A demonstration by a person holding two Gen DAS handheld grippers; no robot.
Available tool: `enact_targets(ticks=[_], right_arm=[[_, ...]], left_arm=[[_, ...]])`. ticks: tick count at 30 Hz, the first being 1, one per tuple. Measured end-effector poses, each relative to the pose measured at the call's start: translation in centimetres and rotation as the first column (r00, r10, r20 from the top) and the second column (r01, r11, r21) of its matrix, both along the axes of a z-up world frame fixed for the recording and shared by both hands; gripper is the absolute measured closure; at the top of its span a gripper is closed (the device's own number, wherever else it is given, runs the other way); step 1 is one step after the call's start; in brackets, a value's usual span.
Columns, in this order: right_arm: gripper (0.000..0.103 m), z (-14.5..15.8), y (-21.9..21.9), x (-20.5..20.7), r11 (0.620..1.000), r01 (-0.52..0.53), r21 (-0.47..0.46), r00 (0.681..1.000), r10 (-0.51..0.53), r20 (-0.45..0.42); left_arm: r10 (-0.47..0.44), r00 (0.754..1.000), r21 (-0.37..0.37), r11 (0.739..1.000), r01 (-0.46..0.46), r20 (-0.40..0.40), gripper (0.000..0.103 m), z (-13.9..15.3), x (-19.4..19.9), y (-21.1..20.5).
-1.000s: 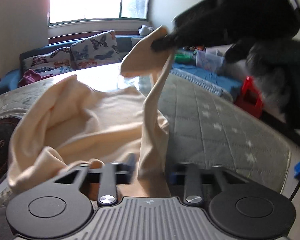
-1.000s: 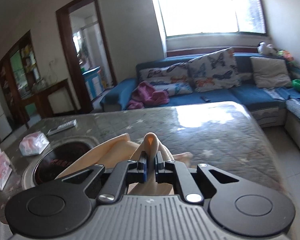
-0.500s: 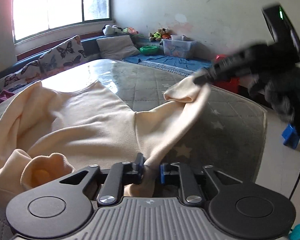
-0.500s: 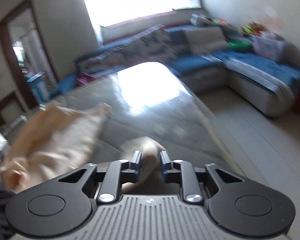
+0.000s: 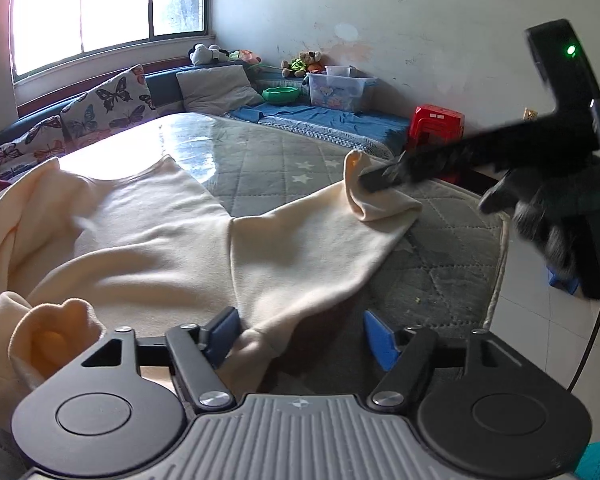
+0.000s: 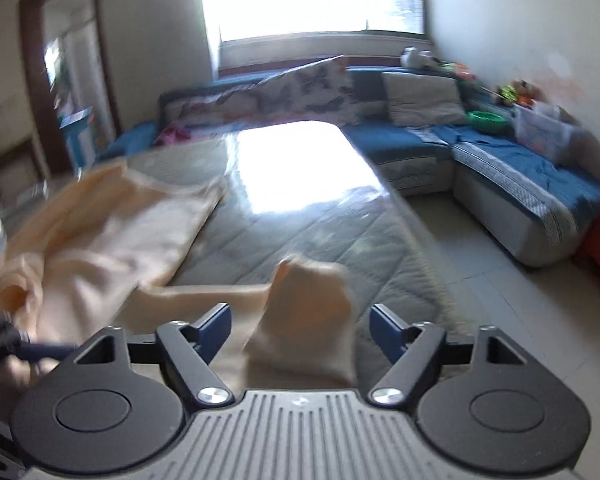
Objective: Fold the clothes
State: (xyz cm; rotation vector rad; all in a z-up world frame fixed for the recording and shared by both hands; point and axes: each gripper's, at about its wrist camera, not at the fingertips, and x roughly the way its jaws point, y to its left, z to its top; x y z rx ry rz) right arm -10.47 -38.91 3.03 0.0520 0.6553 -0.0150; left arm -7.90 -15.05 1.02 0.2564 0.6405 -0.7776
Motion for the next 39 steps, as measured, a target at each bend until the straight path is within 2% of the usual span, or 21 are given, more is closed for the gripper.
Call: enact_targets(ticks=[4, 6, 13, 16, 19, 22, 24, 26, 29, 34, 39], right_arm=[[0.020, -1.6, 1.9, 0.6, 0.988, -0.018, -0.155, 0.999, 0.014, -0.029], [0.009, -1.9, 1.7, 0.7, 0.982, -0.013, -0.187, 1.000, 0.008, -0.030], [0.008, -1.4, -1.7, 0.7, 0.957, 0.175, -0.233, 0.984, -0.173, 0.028], [0.008, -0.9, -4.3, 0.3, 0.919, 0.298, -0.257, 0.954, -0.295, 0.049], [0.008, 0.3, -4.8, -0.7, 0.925, 0.311, -0.217, 0.950, -0.297, 0.095], [0.008, 1.5, -4.6, -1.2, 0.953, 0.268, -0.142, 0.960, -0.251, 0.124], [0.008, 2.3, -4.3, -1.4, 0.972, 0.220, -0.085, 0.968, -0.207, 0.139], [0.006, 2.1, -3.2, -1.0, 0.983, 0.169, -0.069, 0.979, -0.160, 0.127], [0.001, 0.6, -1.4, -0.3, 0.988, 0.116, -0.098, 0.990, -0.107, 0.093], [0.000, -2.4, 0.7, 0.7, 0.982, 0.065, -0.180, 0.998, -0.064, 0.010], [0.000, -2.5, -0.3, 0.3, 0.963, 0.137, -0.233, 0.991, -0.134, 0.026]], left_arm=[[-0.005, 1.000, -0.003, 1.000, 0.005, -0.004, 0.024, -0.1, -0.1, -0.1], [-0.005, 1.000, -0.007, 1.000, 0.005, -0.006, 0.024, -0.1, -0.1, -0.1], [-0.008, 1.000, -0.012, 1.000, 0.008, -0.009, 0.024, -0.1, 0.0, 0.0], [-0.005, 1.000, -0.023, 1.000, 0.004, -0.014, 0.024, 0.1, 0.1, 0.0], [0.005, 1.000, -0.064, 0.998, -0.006, -0.013, 0.024, 0.9, 0.3, 0.2], [-0.004, 1.000, -0.112, 0.994, 0.002, -0.016, 0.024, 1.7, 0.5, 0.1], [-0.009, 1.000, -0.115, 0.993, 0.007, -0.010, 0.024, 1.9, 0.7, -0.2], [-0.008, 1.000, -0.107, 0.994, 0.005, -0.020, 0.024, 1.6, 1.0, -0.6], [-0.011, 0.999, -0.094, 0.996, 0.007, -0.038, 0.024, 1.1, 1.4, -1.2], [-0.044, 0.997, -0.083, 0.996, 0.039, -0.060, 0.024, 0.6, 1.6, -2.2], [-0.071, 0.995, -0.075, 0.995, 0.065, -0.077, 0.020, 0.2, 1.7, -3.2]])
